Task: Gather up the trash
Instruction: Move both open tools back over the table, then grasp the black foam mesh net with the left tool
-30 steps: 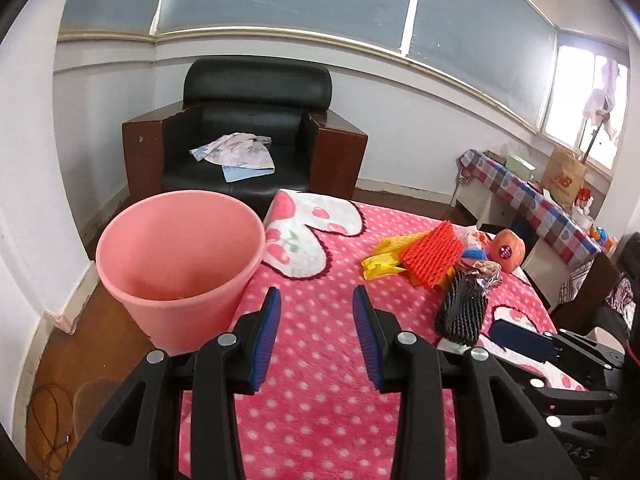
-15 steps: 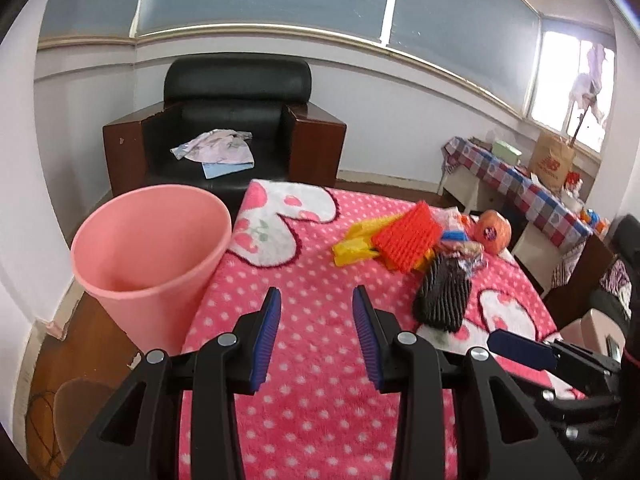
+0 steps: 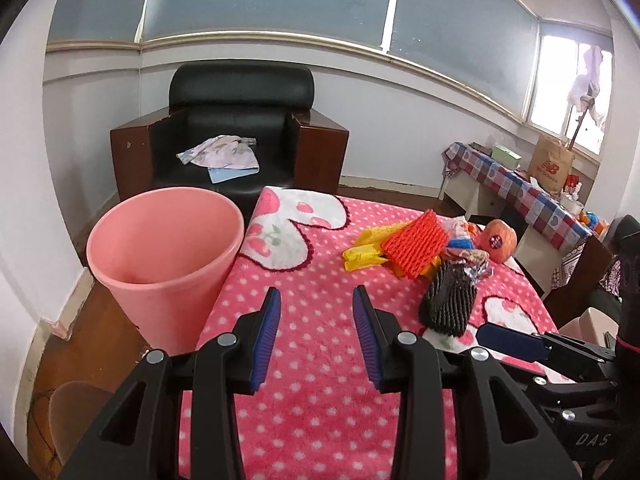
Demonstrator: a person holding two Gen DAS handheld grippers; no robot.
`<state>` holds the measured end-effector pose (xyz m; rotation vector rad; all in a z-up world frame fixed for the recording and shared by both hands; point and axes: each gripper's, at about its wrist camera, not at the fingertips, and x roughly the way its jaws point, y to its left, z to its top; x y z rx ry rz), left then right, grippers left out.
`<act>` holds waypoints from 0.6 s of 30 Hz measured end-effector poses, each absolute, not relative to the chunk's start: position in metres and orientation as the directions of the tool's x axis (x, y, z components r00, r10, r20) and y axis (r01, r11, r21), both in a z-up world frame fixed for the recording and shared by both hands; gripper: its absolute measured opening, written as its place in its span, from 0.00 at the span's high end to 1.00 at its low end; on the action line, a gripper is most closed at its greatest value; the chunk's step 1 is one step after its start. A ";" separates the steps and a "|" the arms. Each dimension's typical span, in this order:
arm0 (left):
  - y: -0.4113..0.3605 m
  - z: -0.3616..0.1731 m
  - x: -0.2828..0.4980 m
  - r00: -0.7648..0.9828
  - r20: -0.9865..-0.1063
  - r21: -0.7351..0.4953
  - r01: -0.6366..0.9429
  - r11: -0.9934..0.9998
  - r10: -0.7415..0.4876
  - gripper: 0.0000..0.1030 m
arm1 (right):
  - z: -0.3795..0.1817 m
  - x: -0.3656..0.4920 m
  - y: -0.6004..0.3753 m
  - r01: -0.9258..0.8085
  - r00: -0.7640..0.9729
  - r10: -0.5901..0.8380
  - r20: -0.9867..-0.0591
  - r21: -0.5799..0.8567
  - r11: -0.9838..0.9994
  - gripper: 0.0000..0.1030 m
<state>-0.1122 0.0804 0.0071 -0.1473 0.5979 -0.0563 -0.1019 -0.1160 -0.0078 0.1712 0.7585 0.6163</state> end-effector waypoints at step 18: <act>0.029 -0.016 -0.085 0.737 -0.622 -0.112 0.252 0.961 -0.266 0.62 | -0.031 -0.081 -0.203 -0.194 0.653 0.464 -0.598 0.460 0.866 0.43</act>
